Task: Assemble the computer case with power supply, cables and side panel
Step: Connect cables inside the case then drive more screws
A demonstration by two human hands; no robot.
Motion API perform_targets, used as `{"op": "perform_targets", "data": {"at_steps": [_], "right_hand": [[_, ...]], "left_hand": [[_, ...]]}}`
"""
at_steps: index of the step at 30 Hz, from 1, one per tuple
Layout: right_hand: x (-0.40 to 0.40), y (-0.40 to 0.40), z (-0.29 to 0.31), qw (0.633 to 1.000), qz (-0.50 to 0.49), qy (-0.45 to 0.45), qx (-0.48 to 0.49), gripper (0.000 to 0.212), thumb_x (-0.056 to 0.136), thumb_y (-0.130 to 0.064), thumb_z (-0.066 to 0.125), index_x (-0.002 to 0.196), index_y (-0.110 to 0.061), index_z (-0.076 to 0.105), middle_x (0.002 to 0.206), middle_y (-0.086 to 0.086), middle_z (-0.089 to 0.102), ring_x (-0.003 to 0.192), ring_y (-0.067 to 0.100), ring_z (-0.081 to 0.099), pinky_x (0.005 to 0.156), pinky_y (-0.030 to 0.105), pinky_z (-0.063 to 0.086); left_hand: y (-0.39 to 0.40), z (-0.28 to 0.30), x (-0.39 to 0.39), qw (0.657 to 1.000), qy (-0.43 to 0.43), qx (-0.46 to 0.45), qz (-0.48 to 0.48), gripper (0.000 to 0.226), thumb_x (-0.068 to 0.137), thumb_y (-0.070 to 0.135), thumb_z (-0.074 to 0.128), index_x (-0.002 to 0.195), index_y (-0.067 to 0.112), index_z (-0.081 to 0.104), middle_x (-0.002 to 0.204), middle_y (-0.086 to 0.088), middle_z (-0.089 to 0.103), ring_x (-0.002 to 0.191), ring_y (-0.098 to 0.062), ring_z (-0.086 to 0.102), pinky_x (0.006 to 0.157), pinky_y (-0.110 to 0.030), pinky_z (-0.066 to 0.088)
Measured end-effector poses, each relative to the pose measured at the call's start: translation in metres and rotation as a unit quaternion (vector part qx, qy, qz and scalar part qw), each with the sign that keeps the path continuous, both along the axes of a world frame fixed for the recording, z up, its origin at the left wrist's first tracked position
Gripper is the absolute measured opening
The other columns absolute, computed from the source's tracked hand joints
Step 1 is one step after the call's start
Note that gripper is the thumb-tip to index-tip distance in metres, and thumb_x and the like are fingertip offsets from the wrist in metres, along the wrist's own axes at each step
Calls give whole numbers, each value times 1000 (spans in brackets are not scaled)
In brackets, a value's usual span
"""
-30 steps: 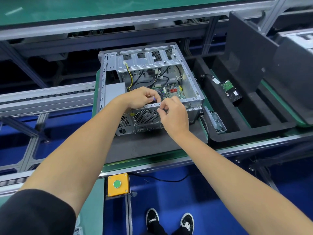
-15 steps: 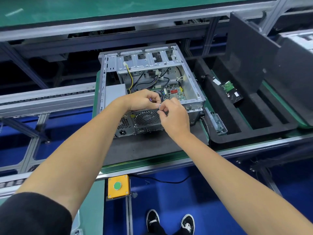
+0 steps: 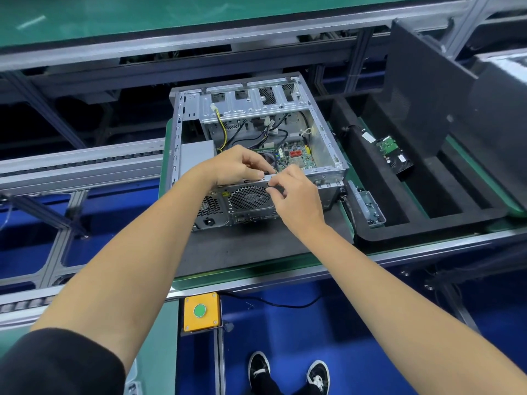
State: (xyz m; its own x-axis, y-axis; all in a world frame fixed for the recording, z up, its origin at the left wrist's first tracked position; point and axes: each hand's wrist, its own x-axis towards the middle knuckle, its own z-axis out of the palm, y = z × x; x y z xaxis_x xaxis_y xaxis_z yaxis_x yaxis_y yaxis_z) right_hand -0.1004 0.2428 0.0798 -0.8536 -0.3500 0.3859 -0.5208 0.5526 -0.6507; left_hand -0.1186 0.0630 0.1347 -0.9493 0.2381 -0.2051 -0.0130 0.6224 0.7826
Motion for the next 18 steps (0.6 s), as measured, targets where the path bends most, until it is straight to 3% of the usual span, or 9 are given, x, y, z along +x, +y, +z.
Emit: {"op": "perform_targets", "data": {"at_steps": [3,9,13,18], "right_hand": [[4,2,-3,999,1,41,0,7,89,-3,68,92,0,74,91,13,64,73,30,61,59,39,50],[2,4,-4,998,16,60,-17,4,83,4,69,85,2,72,84,13,64,66,28,59,55,39,51],[4,8,-8,998,22,53,-25,4,81,4,69,83,1,69,84,11,62,63,23,55,56,41,52],[8,8,-8,999,11,33,-36,3,83,2,69,85,0,69,88,11,60,61,26,55,57,43,52]], "left_hand": [[0,0,0,1000,-16,5,20,26,90,6,62,94,29,74,112,-12,69,110,-32,59,101,-46,45],[-1,-2,-3,999,-33,1,39,27,91,8,60,91,30,75,118,-26,63,98,-26,56,97,-44,42],[0,-4,-3,998,-33,-2,57,27,91,7,61,89,29,76,114,-18,68,114,-37,57,103,-49,40],[2,-2,-6,998,-22,-24,54,26,89,11,63,81,32,75,105,-21,70,90,-23,56,87,-39,45]]}}
